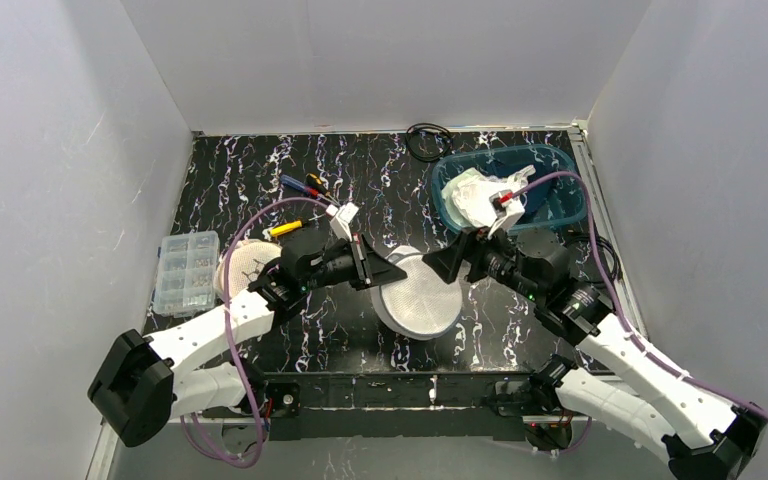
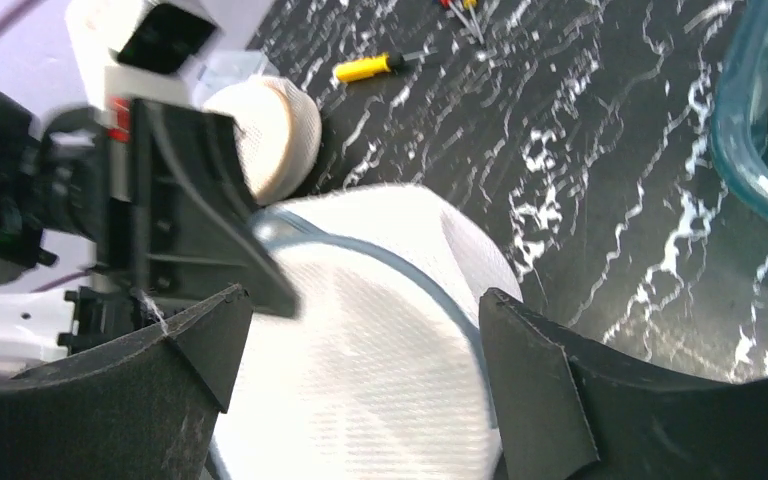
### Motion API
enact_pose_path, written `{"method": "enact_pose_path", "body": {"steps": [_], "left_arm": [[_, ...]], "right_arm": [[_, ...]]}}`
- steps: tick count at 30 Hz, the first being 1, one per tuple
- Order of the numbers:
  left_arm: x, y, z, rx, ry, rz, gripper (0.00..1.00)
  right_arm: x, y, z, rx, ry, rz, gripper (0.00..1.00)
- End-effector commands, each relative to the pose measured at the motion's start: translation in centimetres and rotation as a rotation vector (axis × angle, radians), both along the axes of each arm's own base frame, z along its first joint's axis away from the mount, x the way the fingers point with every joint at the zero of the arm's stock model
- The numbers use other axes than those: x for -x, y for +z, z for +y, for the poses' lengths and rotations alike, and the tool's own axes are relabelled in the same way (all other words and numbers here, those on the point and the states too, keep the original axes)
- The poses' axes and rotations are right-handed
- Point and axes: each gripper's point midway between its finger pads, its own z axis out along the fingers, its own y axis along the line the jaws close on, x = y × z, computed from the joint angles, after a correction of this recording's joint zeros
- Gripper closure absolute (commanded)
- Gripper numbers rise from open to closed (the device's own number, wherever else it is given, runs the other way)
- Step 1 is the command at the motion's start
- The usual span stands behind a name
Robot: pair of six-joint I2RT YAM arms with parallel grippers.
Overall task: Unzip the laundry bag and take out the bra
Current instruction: Adjust the laundry bag at the center of the board.
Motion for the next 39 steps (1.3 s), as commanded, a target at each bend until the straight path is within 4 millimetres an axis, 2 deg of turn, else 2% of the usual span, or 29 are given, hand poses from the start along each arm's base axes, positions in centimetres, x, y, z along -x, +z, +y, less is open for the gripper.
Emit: {"method": "enact_pose_path", "body": {"steps": [1, 3, 7, 13, 15, 20, 22, 25, 27, 32, 35, 39], "left_arm": [[1.4, 5.5, -0.8, 0.205, -0.155, -0.221, 1.00], [1.4, 5.7, -0.7, 0.239, -0.157, -0.237, 1.00], [0.6, 4.2, -0.3, 0.241, -0.119, -0.226, 1.00], [0.0, 2.7, 0.0, 0.248, -0.095, -0.197, 1.00], [-0.3, 2.1, 0.1, 0.241, -0.079, -0.191, 1.00], [-0.9, 0.5, 0.1, 0.218, -0.056, -0.164, 1.00], [-1.0, -0.3, 0.0, 0.202, -0.059, -0.153, 1.00], [-1.3, -2.2, 0.0, 0.160, -0.057, -0.110, 1.00], [-1.4, -4.2, 0.1, 0.091, -0.053, -0.067, 1.00], [-2.3, -9.5, 2.1, -0.139, 0.051, 0.030, 1.00], [-2.1, -11.1, 3.4, -0.232, 0.081, 0.053, 1.00], [-2.3, -12.9, 4.8, -0.332, 0.123, 0.077, 1.00]], "right_arm": [[1.2, -2.6, -0.7, -0.034, 0.026, 0.096, 0.08], [1.3, -3.9, -1.5, -0.042, 0.005, 0.115, 0.08], [2.0, -4.9, -2.2, -0.097, -0.002, 0.139, 0.07], [2.9, -7.2, -1.7, -0.135, 0.030, 0.205, 0.11], [3.1, -8.1, -1.3, -0.146, 0.047, 0.231, 0.20], [2.8, -10.2, -0.9, -0.150, 0.040, 0.275, 0.51], [2.6, -10.7, -0.9, -0.141, 0.032, 0.279, 0.58], [2.0, -11.6, -1.3, -0.096, 0.004, 0.275, 0.61], [1.5, -12.3, -1.7, -0.045, -0.028, 0.279, 0.63], [1.2, -14.2, -3.1, 0.095, -0.085, 0.346, 0.72], [1.2, -14.7, -4.1, 0.166, -0.117, 0.359, 0.73], [1.3, -16.8, -4.7, 0.220, -0.130, 0.388, 0.73]]}}
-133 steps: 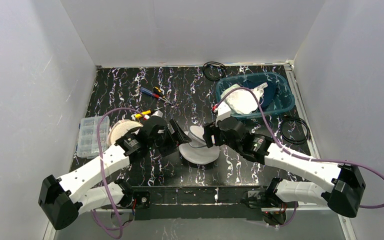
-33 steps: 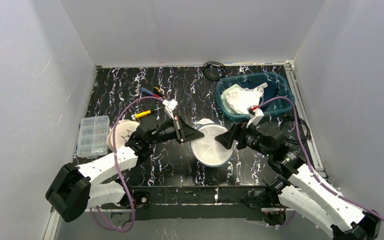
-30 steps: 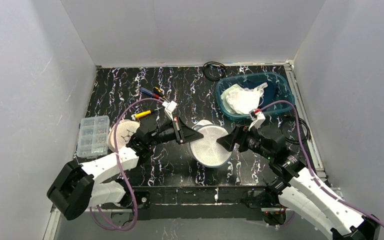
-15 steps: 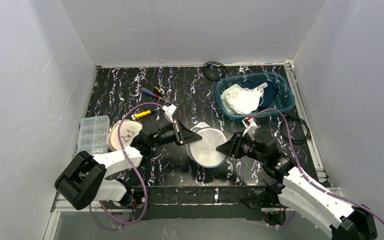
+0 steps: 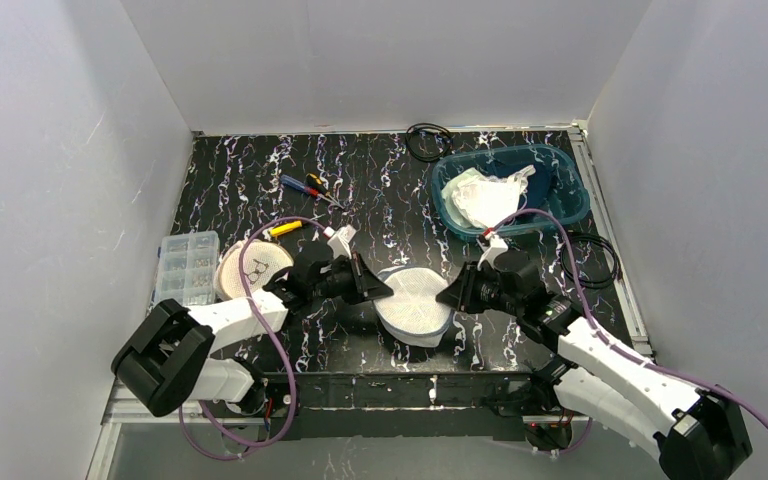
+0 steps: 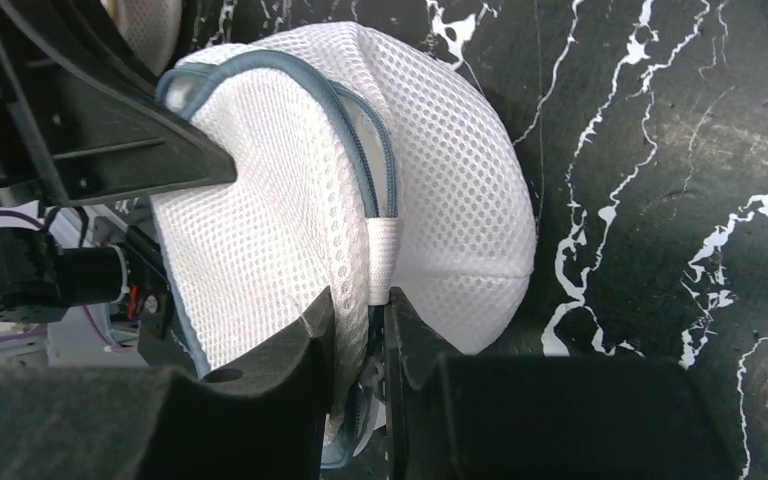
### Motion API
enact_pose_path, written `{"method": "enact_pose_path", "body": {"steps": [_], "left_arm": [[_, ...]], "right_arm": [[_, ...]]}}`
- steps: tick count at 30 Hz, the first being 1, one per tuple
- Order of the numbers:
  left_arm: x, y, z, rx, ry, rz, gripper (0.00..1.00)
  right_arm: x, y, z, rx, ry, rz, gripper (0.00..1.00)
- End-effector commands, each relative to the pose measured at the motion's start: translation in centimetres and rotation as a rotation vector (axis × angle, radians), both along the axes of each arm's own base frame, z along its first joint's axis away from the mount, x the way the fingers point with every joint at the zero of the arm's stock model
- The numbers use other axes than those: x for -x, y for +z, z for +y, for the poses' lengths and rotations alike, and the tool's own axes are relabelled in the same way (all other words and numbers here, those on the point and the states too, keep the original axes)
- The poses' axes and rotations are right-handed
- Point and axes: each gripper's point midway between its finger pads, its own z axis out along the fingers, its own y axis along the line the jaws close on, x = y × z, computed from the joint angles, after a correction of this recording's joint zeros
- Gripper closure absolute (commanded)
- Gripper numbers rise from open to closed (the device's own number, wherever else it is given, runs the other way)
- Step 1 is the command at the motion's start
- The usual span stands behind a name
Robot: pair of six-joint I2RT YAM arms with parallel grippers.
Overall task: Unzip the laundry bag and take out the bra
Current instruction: Adjust the laundry bag at the center of the board.
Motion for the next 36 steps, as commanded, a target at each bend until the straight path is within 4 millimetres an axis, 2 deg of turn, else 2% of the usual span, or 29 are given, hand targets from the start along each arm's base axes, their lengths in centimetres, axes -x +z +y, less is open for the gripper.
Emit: {"method": "enact_pose_path", "body": {"steps": [1, 12, 15, 19, 23, 25, 28, 32, 36], "left_arm": [[-0.6, -2.8, 2.7, -0.188, 0.073, 0.011, 1.00], [0.1, -6.5, 3.5, -0.301, 0.067, 0.038, 0.99], [0.2, -7.6, 3.2, -0.319, 0.057, 0.054, 0.96], [0.1, -8.4, 2.4, -0.336, 0.035, 0.064, 0.84], [-0.2, -7.9, 2.1, -0.327, 0.044, 0.056, 0.74], [-0.4, -7.2, 2.0, -0.311, 0.047, 0.036, 0.67], [-0.5, -5.8, 1.8, -0.289, 0.047, 0.004, 0.50], [-0.4, -4.6, 2.2, -0.304, 0.046, -0.002, 0.39], [-0.1, -3.4, 3.4, -0.354, 0.054, -0.022, 0.33]], "right_arm": [[-0.5, -3.2, -2.5, 0.156, -0.066, 0.024, 0.73], [1.1, -8.5, -3.1, 0.163, -0.051, 0.074, 0.71], [1.5, -10.0, -3.6, 0.186, -0.066, 0.106, 0.64], [1.1, -10.0, -3.7, 0.186, -0.083, 0.089, 0.47], [0.6, -8.2, -3.7, 0.181, -0.098, 0.065, 0.37], [0.2, -6.1, -3.6, 0.162, -0.103, 0.028, 0.35], [0.0, -2.8, -3.1, 0.124, -0.083, -0.022, 0.33], [0.2, 0.7, -1.0, 0.062, 0.004, -0.056, 0.33], [0.3, 2.4, 0.9, 0.072, 0.064, -0.084, 0.34]]}}
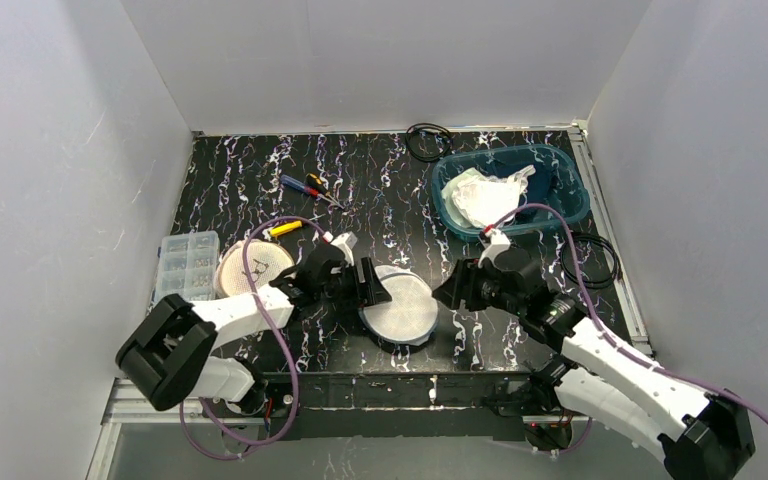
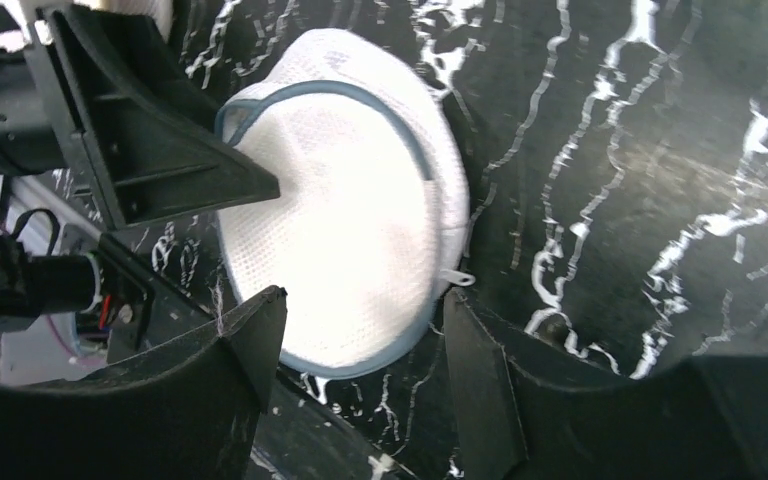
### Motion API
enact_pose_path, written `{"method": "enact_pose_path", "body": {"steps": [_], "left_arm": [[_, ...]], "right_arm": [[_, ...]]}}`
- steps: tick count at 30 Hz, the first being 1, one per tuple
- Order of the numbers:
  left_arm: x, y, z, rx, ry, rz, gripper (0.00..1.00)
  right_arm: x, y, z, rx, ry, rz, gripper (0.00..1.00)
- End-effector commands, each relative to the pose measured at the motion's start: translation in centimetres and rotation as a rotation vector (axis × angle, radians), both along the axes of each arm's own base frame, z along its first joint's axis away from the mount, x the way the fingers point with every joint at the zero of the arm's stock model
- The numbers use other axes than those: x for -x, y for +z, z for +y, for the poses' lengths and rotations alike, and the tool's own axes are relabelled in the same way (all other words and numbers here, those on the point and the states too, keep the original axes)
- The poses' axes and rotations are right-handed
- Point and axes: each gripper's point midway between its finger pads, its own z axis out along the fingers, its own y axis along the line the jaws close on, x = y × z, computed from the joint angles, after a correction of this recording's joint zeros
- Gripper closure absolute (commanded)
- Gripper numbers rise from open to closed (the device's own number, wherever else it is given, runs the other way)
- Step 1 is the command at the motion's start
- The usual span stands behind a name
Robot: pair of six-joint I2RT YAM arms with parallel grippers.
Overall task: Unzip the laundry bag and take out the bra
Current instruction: Adjust the laundry bag at the center of the board.
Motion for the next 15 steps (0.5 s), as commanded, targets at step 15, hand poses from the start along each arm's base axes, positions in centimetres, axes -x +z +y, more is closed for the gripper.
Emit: {"method": "enact_pose_path", "body": {"steps": [15], "left_arm": [[0.8, 7.6, 5.5, -0.192, 0.032, -0.153, 0.36]], "right_arm": [[0.0, -4.6, 7.9, 0.022, 0.132, 0.035, 0.54]]}}
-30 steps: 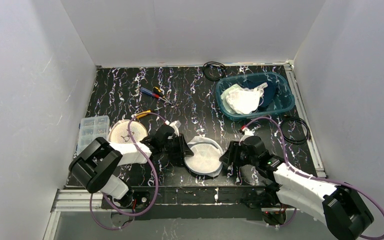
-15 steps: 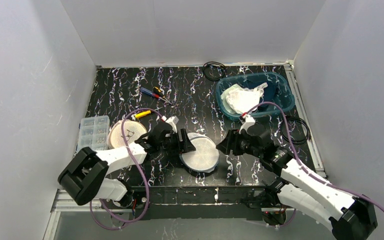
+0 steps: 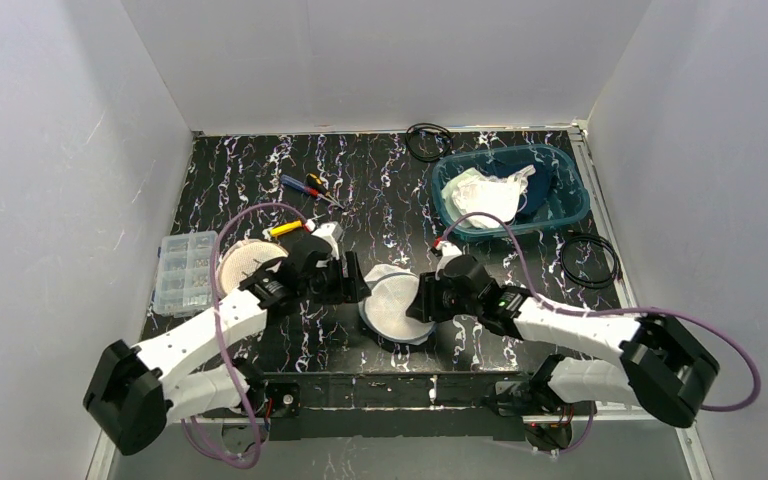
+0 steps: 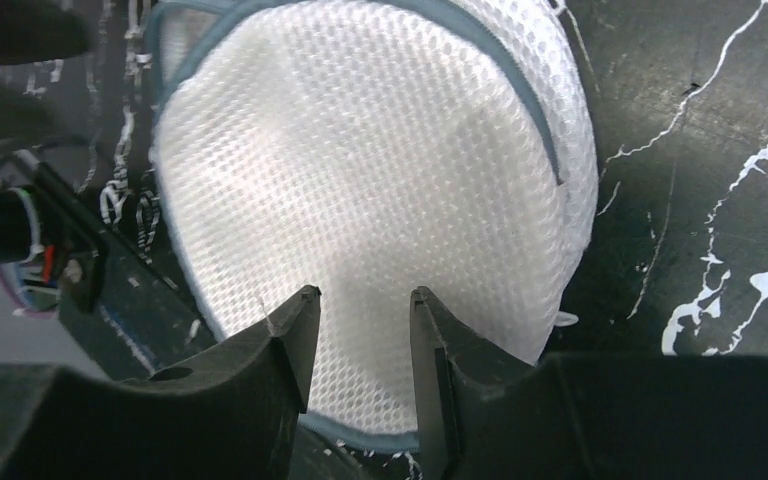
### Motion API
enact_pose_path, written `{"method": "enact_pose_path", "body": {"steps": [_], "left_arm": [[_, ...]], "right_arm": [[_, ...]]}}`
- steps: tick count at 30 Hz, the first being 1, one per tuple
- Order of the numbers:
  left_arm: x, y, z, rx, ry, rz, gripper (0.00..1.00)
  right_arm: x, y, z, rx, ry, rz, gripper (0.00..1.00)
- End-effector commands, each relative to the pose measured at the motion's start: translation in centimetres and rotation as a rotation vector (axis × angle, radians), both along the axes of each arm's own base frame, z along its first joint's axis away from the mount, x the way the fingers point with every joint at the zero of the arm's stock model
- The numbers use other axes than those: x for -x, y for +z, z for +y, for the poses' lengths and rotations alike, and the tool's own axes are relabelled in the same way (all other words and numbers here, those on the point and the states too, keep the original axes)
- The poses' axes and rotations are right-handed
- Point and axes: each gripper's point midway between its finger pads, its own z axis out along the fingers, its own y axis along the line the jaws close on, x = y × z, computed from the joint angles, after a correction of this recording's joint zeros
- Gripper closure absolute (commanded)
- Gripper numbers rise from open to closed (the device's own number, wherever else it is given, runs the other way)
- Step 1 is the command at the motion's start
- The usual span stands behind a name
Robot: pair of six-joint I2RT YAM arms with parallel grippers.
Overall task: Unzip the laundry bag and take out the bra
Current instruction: Adjust the laundry bag at the center of the board.
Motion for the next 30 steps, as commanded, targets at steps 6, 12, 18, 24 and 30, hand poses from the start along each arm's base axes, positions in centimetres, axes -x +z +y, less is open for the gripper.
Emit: {"method": "enact_pose_path", "body": {"steps": [6, 12, 18, 24, 30], "left_arm": [[1.5, 6.0, -5.7, 0.285, -0.155, -0.042, 0.48], [0.8, 1.5, -8.0, 0.203, -0.182, 0.029, 0.65], [-0.7, -5.2, -5.3, 0.012, -0.050, 0.101, 0.79], [-0.9, -9.4, -3.4, -0.080, 0.018, 0.166, 0.82], [-0.8, -10.2, -2.7, -0.115, 0.019, 0.161, 0.81]], "right_arm": [[-2.5, -2.0, 1.1, 0.008, -0.109, -0.052, 0.54], [-2.6, -2.7, 1.0, 0.029, -0.134, -0.053, 0.54], [-2.1, -4.4, 0.5, 0.049, -0.149, -0.029, 0.54], [-1.1, -6.8, -0.4, 0.082, -0.151, 0.010, 0.54], [-0.4, -7.0, -0.9, 0.082, -0.137, 0.016, 0.48]]}}
